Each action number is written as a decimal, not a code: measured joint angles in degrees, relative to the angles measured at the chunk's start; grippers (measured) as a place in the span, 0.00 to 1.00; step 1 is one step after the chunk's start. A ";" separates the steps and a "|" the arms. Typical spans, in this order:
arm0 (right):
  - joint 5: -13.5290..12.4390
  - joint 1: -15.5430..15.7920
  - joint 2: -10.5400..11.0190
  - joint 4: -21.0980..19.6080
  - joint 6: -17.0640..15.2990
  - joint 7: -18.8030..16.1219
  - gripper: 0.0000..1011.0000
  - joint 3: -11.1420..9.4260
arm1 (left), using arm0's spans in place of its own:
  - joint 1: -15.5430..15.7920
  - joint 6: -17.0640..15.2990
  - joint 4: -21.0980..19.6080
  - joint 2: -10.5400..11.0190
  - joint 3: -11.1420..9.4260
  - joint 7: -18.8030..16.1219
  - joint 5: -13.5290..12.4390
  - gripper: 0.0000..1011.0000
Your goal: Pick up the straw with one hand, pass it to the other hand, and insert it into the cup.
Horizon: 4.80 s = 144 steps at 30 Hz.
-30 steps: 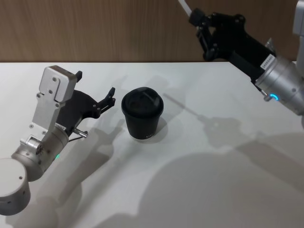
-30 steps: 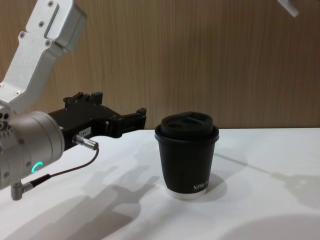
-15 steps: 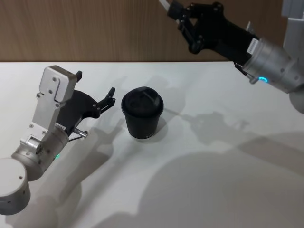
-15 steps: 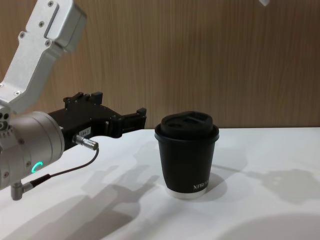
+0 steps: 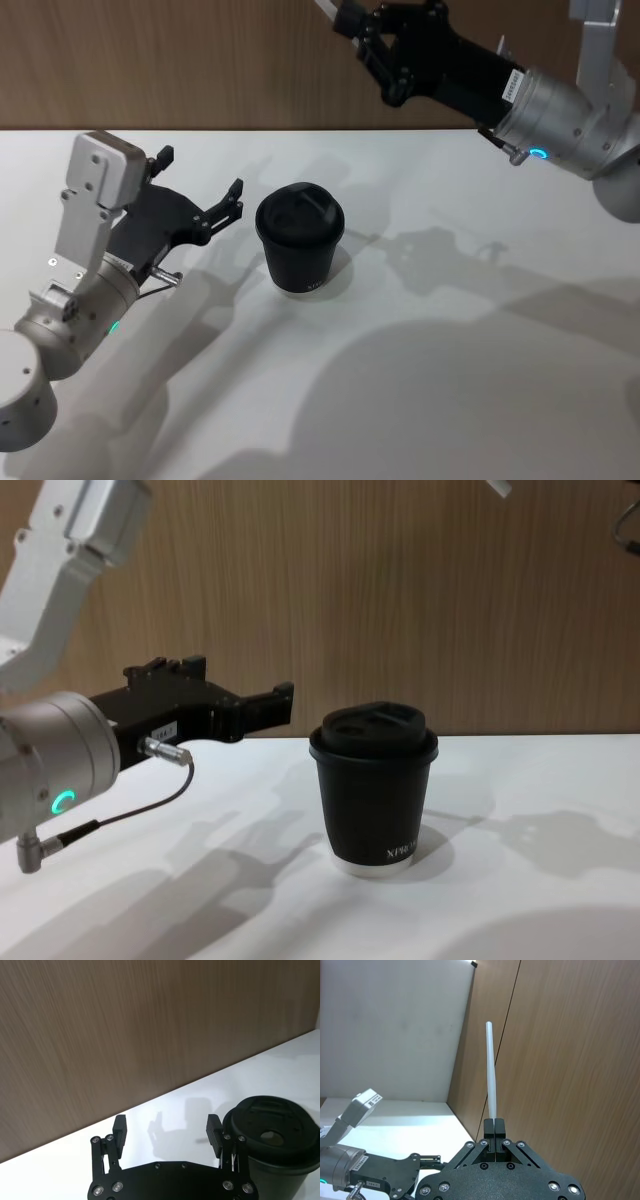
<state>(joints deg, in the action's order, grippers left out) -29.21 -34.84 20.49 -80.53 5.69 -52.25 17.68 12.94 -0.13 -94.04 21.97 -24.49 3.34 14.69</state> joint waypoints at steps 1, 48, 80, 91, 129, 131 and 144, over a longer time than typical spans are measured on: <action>-0.05 -0.23 -0.05 0.25 0.00 -0.15 0.01 0.13 | -0.09 0.15 -0.10 0.02 0.22 0.47 0.58 0.99; -0.53 -1.84 -0.36 2.25 -0.03 -1.19 0.01 0.99 | 1.25 8.02 -2.39 -3.72 8.92 34.03 40.26 0.99; -0.52 -1.87 -0.36 2.28 -0.03 -1.18 0.01 0.99 | 13.62 5.00 10.73 -7.89 4.77 37.66 46.22 0.99; -0.52 -1.87 -0.36 2.28 -0.02 -1.18 0.01 0.99 | 15.88 4.50 12.85 -8.31 3.52 39.30 47.09 0.99; -0.52 -1.87 -0.36 2.28 -0.02 -1.18 0.01 0.99 | 20.89 7.11 17.56 -9.80 0.83 42.30 48.14 0.99; -0.52 -1.87 -0.36 2.28 -0.02 -1.18 0.01 0.99 | 21.05 7.35 17.56 -9.79 0.70 42.02 48.01 0.99; -0.52 -1.87 -0.36 2.28 -0.02 -1.18 0.01 0.99 | 21.84 8.29 18.26 -10.01 -0.08 41.16 47.69 0.95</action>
<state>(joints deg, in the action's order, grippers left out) -29.73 -36.71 20.13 -78.25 5.66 -53.43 18.67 34.78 8.15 -75.77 11.96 -24.57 44.50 62.38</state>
